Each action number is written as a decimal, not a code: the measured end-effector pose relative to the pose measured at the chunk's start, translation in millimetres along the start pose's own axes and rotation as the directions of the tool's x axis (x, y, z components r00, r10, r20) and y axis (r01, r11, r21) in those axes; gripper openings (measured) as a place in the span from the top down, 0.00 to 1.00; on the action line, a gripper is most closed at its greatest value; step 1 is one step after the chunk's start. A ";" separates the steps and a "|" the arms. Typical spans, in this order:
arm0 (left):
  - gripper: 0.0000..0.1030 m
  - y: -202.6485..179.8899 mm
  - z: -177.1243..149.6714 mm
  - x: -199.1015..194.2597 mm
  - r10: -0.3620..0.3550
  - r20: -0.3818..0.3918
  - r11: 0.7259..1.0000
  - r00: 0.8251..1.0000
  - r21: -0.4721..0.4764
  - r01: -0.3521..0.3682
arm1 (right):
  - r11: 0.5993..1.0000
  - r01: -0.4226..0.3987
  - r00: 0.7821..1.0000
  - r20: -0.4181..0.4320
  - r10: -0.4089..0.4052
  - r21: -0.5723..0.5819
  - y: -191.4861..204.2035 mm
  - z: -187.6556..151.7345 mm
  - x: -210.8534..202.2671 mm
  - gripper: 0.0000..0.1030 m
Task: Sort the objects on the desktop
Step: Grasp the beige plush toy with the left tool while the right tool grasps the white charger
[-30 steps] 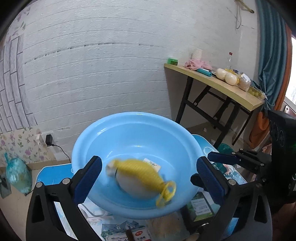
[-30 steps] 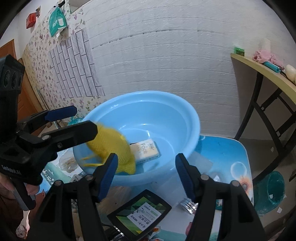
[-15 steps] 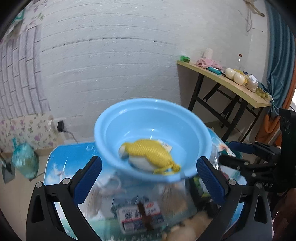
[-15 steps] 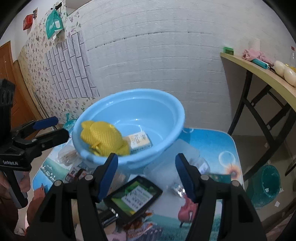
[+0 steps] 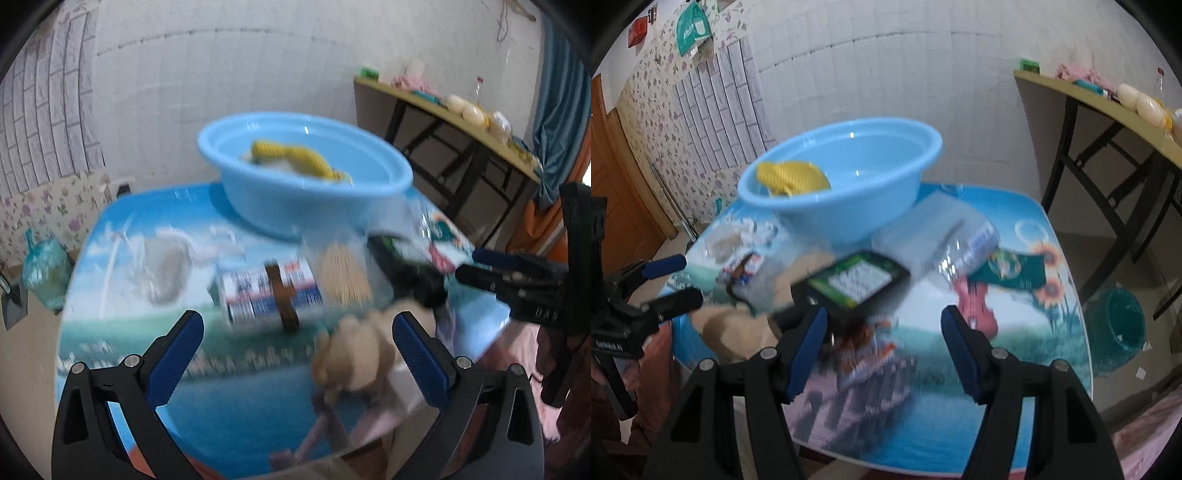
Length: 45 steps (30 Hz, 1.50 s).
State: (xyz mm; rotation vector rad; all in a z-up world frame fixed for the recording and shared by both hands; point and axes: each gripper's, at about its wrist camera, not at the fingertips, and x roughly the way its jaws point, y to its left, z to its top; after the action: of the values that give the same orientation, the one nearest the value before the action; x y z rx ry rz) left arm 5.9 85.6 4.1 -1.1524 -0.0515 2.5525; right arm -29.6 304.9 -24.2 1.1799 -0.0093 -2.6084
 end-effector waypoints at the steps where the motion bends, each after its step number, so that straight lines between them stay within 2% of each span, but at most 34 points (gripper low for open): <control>1: 0.01 -1.1 -4.4 1.0 -0.005 -0.006 1.000 1.000 0.005 0.005 | 1.000 0.000 1.000 -0.009 0.000 0.002 -0.6 -3.8 0.4 0.38; 5: 0.01 -11.0 -15.0 6.3 -0.019 -0.027 0.999 0.999 0.034 0.020 | 1.000 -0.016 0.999 -0.032 0.017 0.009 -2.7 -12.0 1.4 0.38; 10: 0.01 -16.2 -9.7 9.1 -0.052 -0.018 0.997 0.998 0.049 0.053 | 1.000 -0.028 0.999 -0.045 0.027 -0.012 3.1 -20.6 1.3 0.38; 11: 0.07 -16.7 -8.6 10.3 -0.057 -0.020 0.997 0.998 0.051 0.058 | 0.999 -0.029 0.999 -0.046 0.028 -0.017 4.5 -21.1 1.2 0.38; 12: 0.18 -17.4 -7.3 12.1 -0.062 -0.025 0.996 0.998 0.056 0.064 | 0.999 -0.029 0.998 -0.047 0.028 -0.021 6.5 -21.9 0.8 0.38; 13: 0.26 -18.1 -6.4 13.9 -0.062 -0.029 0.996 0.998 0.059 0.064 | 0.999 -0.028 0.998 -0.048 0.027 -0.023 8.1 -22.8 0.5 0.38; 16: 0.54 -18.4 -4.1 14.2 -0.128 -0.033 0.990 0.991 0.047 0.130 | 0.999 -0.032 0.998 -0.051 0.031 -0.020 11.0 -24.5 -0.5 0.38; 18: 0.57 -20.8 -4.7 10.6 -0.128 -0.029 0.989 0.991 0.064 0.130 | 0.999 -0.043 0.998 -0.057 0.041 -0.019 13.7 -25.2 -1.2 0.38; 21: 0.59 -20.6 -8.0 5.4 -0.116 -0.024 0.990 0.993 0.083 0.117 | 0.998 -0.060 0.996 -0.067 0.058 -0.034 22.6 -27.6 -2.6 0.38; 28: 0.60 0.5 -15.6 -14.2 -0.083 0.000 0.995 0.997 0.048 0.083 | 0.988 -0.136 0.987 -0.101 0.128 -0.071 51.9 -35.2 -4.4 0.38; 38: 0.60 31.1 -33.7 -39.5 -0.004 0.023 1.000 1.000 0.008 0.003 | 0.972 -0.168 0.976 -0.163 0.142 -0.163 94.1 -46.1 9.8 0.38; 40: 0.57 34.0 -36.8 -38.7 0.011 0.013 1.000 1.000 0.004 -0.011 | 0.972 -0.160 0.976 -0.175 0.129 -0.175 98.2 -48.5 13.8 0.38; 42: 0.45 33.9 -38.4 -36.2 0.028 0.004 1.000 1.000 0.010 -0.028 | 0.974 -0.149 0.976 -0.181 0.117 -0.172 97.6 -50.2 16.8 0.38; 43: 0.41 33.0 -39.2 -34.1 0.033 -0.001 0.999 0.999 0.015 -0.033 | 0.975 -0.149 0.977 -0.180 0.118 -0.167 95.5 -50.3 17.3 0.42; 44: 0.36 32.1 -40.1 -31.6 0.033 -0.008 0.999 0.999 0.020 -0.033 | 0.976 -0.155 0.976 -0.177 0.127 -0.156 92.5 -50.3 16.9 0.53; 45: 0.32 30.3 -40.7 -28.9 0.031 -0.015 0.999 0.999 0.025 -0.030 | 0.974 -0.169 0.974 -0.177 0.142 -0.148 90.1 -49.9 16.7 0.54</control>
State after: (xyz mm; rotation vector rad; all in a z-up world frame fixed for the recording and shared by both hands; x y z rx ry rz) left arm 44.8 43.5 -7.5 -1.1726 0.0013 2.5629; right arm 19.0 219.4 -59.0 1.2779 0.1352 -2.3211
